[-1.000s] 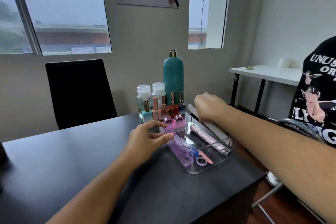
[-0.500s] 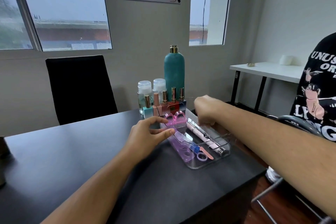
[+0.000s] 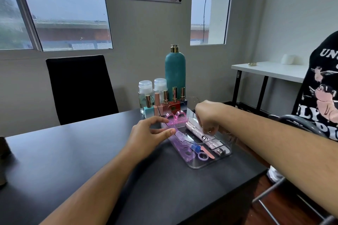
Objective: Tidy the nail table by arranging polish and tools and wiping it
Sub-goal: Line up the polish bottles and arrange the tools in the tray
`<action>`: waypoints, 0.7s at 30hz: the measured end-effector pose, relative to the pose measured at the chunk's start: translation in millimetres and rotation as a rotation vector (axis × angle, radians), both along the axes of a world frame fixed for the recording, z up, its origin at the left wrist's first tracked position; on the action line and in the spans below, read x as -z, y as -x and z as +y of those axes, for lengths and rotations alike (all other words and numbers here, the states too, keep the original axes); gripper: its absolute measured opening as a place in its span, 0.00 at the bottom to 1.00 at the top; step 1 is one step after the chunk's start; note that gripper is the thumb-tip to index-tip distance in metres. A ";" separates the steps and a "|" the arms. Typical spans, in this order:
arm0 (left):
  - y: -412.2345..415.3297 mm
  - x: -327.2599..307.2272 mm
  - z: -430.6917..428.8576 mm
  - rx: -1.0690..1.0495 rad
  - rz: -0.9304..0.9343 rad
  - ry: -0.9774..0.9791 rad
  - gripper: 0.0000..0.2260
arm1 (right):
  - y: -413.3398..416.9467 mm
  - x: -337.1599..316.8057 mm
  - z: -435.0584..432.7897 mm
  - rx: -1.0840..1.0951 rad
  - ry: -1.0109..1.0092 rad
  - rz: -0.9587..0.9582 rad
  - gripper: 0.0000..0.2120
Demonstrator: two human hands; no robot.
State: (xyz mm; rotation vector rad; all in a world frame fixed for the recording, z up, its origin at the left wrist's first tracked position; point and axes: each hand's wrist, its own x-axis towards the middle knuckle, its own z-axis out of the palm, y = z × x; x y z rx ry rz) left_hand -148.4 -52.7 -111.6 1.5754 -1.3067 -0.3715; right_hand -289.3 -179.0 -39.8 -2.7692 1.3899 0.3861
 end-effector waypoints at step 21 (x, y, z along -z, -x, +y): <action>-4.4 2.6 0.5 0.008 -0.008 0.010 0.18 | 6.1 0.2 -0.6 -0.017 -0.042 -0.124 0.08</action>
